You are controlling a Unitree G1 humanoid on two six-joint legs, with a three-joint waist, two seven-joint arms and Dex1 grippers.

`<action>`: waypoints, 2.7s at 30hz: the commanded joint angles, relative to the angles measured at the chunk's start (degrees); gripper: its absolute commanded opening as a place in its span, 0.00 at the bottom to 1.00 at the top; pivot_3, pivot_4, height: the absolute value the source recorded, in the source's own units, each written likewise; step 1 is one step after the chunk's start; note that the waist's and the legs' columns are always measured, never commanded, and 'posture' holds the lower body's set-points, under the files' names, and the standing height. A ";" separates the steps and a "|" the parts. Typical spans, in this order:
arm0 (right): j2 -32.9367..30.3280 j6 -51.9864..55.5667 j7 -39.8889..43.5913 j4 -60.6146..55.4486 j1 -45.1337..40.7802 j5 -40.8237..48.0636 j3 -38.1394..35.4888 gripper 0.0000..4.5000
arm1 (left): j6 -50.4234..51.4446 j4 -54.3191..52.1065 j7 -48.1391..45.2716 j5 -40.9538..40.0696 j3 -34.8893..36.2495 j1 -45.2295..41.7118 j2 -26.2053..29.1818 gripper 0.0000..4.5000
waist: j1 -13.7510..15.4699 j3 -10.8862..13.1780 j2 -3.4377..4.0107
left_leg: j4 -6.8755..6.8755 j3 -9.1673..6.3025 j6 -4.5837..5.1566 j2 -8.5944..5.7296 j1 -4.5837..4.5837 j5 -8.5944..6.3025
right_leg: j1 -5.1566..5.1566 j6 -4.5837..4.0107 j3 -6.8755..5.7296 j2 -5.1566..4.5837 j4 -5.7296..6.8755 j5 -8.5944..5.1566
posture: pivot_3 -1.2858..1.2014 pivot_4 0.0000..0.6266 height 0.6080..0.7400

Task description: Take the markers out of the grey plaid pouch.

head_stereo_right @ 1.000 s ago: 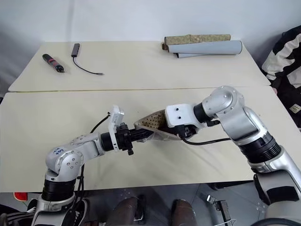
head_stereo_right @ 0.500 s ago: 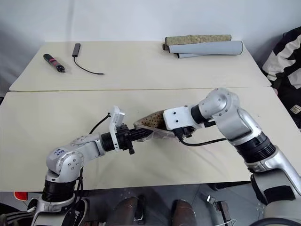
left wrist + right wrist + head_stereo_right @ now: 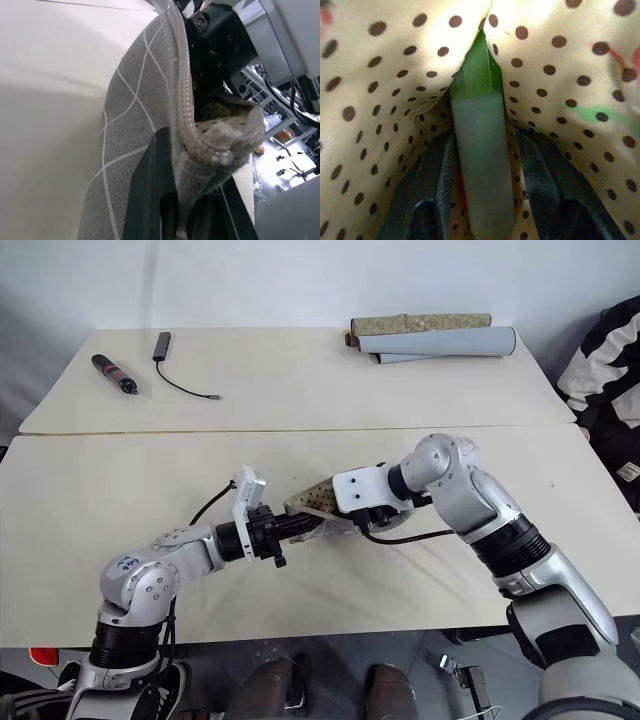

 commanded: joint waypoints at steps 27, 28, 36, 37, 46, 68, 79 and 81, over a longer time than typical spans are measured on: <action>-0.74 11.18 0.36 -8.40 -0.32 10.43 -11.83 0.24 | -7.00 0.08 -0.49 3.06 -0.83 -0.46 2.48 0.00 | 0.04 0.00 0.00 | -0.01 -0.01 -0.03 0.00 -0.01 -0.03 | -0.01 0.00 -0.01 0.00 -0.02 0.00 | 0.52 0.24 1.00; -0.84 13.08 0.22 -8.39 -0.27 11.23 -12.42 0.24 | -7.47 0.20 -0.58 3.38 -0.93 -0.32 2.73 0.00 | 0.06 0.00 0.00 | -0.01 -0.01 -0.03 0.00 -0.01 -0.02 | -0.01 0.00 -0.02 0.00 -0.02 0.00 | 0.52 0.24 1.00; -5.18 5.90 -3.08 -3.57 -0.09 5.21 -8.30 0.24 | -3.28 -2.98 -1.48 0.55 -1.80 -0.73 5.40 0.00 | -0.02 0.00 0.00 | -0.03 0.01 -0.03 0.00 -0.02 -0.03 | -0.04 0.00 0.00 0.00 -0.03 0.00 | 0.52 0.24 1.00; -5.53 5.29 -3.25 -3.27 -0.20 4.41 -7.68 0.24 | -3.27 -2.94 -1.62 1.09 -2.20 -1.03 5.63 0.00 | -0.01 0.00 0.00 | -0.03 0.00 -0.03 0.00 -0.01 -0.03 | -0.03 0.00 -0.01 0.00 -0.03 0.00 | 0.52 0.24 1.00; -3.72 11.33 0.18 -8.87 1.28 15.11 -12.83 0.24 | -9.35 1.85 2.73 7.08 -0.30 -3.05 3.04 0.00 | 0.09 0.00 0.00 | -0.03 -0.02 -0.02 0.00 -0.02 -0.02 | -0.01 0.00 -0.02 0.00 -0.04 0.00 | 0.52 0.24 1.00; -19.27 8.32 -6.46 7.41 6.31 17.24 -23.54 0.24 | -9.08 2.41 0.15 4.86 5.18 -0.15 5.83 0.00 | 0.85 0.01 0.00 | -0.06 0.07 -0.02 0.00 -0.03 -0.10 | -0.01 0.00 -0.02 -0.03 -0.41 0.00 | 0.52 0.24 1.00; -16.66 4.58 -8.41 11.52 17.69 11.70 -19.32 0.24 | -9.45 3.20 -0.36 4.54 5.30 -0.54 5.19 0.00 | 0.73 0.03 0.03 | -0.06 0.14 -0.05 0.06 0.03 -0.05 | 0.01 0.00 0.00 0.00 -0.38 0.01 | 0.52 0.24 1.00; -15.93 5.29 -8.53 12.16 17.59 12.36 -19.84 0.24 | -9.49 3.11 -0.27 4.58 5.31 -0.54 5.10 0.00 | 0.86 0.03 0.03 | -0.03 0.09 -0.04 0.06 0.04 -0.05 | 0.06 -0.01 -0.02 0.01 -0.41 0.01 | 0.52 0.24 1.00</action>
